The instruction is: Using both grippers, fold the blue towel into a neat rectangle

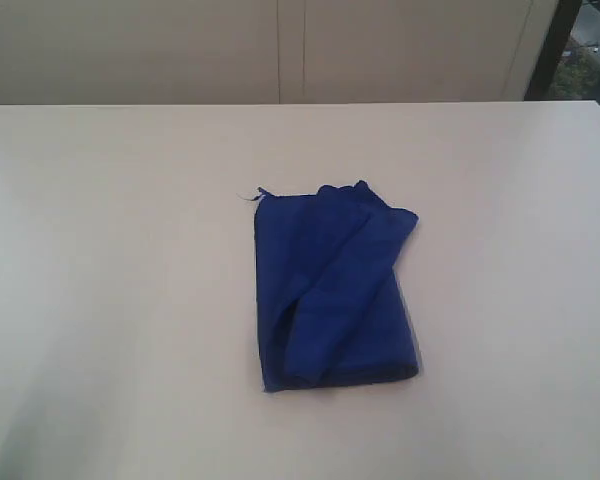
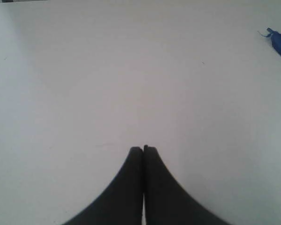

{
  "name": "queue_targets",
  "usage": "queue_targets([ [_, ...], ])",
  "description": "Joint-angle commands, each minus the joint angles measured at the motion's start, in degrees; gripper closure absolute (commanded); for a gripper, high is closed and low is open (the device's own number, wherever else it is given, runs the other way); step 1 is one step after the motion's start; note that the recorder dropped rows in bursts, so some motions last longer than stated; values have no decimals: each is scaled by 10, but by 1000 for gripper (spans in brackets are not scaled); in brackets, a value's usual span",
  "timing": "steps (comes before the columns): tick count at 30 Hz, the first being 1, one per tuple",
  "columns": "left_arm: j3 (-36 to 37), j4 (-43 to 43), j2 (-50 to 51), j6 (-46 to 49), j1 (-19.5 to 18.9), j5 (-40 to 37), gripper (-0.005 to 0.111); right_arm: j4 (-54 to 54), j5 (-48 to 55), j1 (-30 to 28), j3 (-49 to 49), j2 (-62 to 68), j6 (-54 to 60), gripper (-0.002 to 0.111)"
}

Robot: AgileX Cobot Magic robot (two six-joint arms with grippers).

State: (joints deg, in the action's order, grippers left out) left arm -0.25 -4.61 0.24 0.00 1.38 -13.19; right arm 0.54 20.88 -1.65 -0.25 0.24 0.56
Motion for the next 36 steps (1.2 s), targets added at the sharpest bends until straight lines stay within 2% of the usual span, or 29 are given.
queue_targets([
  [1,3,1,-2,5,-1,-2,107,1,-9,-1,2,-2,5,108],
  [6,3,1,-2,5,-1,-2,107,1,-32,-1,2,-2,5,108],
  [16,3,1,-2,5,-1,-2,107,1,-199,-1,2,-2,5,108],
  [22,3,1,-2,5,-1,-2,107,1,-205,-1,2,-2,7,108],
  [31,3,1,-2,5,-1,-2,107,1,-274,-1,2,-2,8,108],
  [36,3,1,-2,5,-1,-2,107,1,-271,-1,2,-2,8,108],
])
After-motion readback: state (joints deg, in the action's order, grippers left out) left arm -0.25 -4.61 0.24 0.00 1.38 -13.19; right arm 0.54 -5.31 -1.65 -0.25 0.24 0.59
